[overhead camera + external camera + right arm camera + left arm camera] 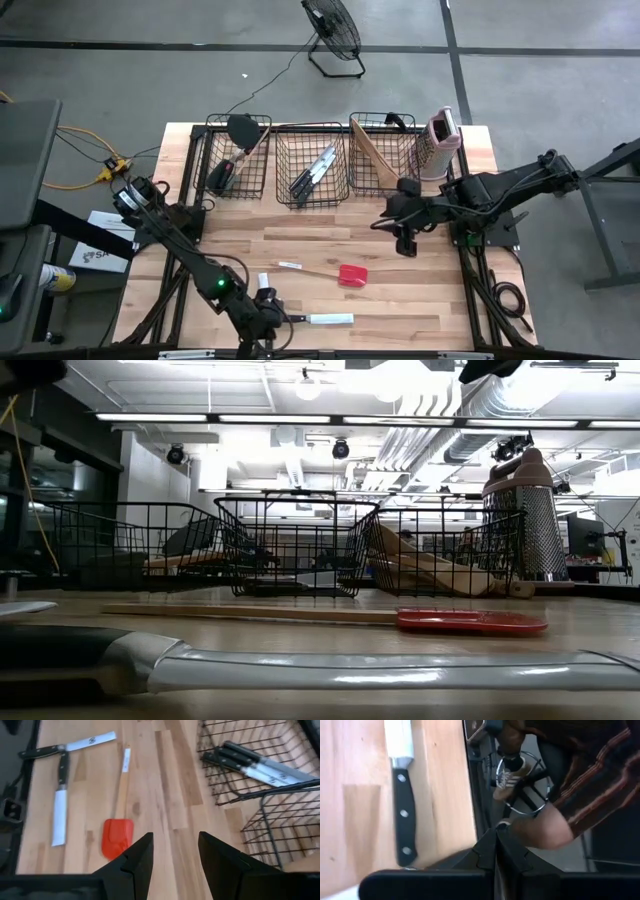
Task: Pick & Place Kitchen Items
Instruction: Put the black knife into the middle black wire basket
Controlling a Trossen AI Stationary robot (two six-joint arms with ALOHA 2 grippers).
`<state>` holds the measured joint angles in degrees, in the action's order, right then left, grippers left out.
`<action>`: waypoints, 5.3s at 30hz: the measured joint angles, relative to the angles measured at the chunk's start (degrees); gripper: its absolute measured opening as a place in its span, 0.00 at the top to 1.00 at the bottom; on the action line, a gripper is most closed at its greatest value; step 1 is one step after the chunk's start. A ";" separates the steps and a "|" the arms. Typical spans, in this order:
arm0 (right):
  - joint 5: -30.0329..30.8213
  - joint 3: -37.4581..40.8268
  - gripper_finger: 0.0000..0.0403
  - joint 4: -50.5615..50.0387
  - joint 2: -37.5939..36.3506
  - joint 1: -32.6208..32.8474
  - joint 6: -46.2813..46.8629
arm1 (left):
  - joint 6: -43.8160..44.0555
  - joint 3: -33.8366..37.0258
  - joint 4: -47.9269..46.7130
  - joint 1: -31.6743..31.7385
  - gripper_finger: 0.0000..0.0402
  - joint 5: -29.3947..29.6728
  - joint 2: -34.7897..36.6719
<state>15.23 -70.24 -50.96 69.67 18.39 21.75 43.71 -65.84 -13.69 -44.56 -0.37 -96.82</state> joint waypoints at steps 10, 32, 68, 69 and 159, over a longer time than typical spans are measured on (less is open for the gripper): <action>-5.23 0.00 0.63 -0.12 0.00 -0.01 -4.32 | -8.82 -0.02 -0.08 -0.09 0.97 2.31 -3.51; -4.76 0.00 0.63 -5.81 0.00 -0.02 -5.74 | -40.58 -0.02 -7.35 -0.08 0.51 -2.65 -6.21; -4.75 0.00 0.63 -8.86 0.00 -0.01 -4.17 | -73.45 -0.15 -6.64 -3.84 0.56 4.09 -11.92; -4.75 0.00 0.63 -8.87 0.00 -0.02 -3.99 | -73.00 -0.15 -6.68 -3.82 0.58 3.87 -11.93; -4.73 -0.02 0.63 -6.67 0.00 0.00 -6.57 | -17.12 -32.68 -25.79 54.97 0.84 36.69 -12.09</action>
<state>10.50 -70.26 -57.63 69.67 18.39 15.18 26.59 -98.52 -39.48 10.41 36.33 -108.90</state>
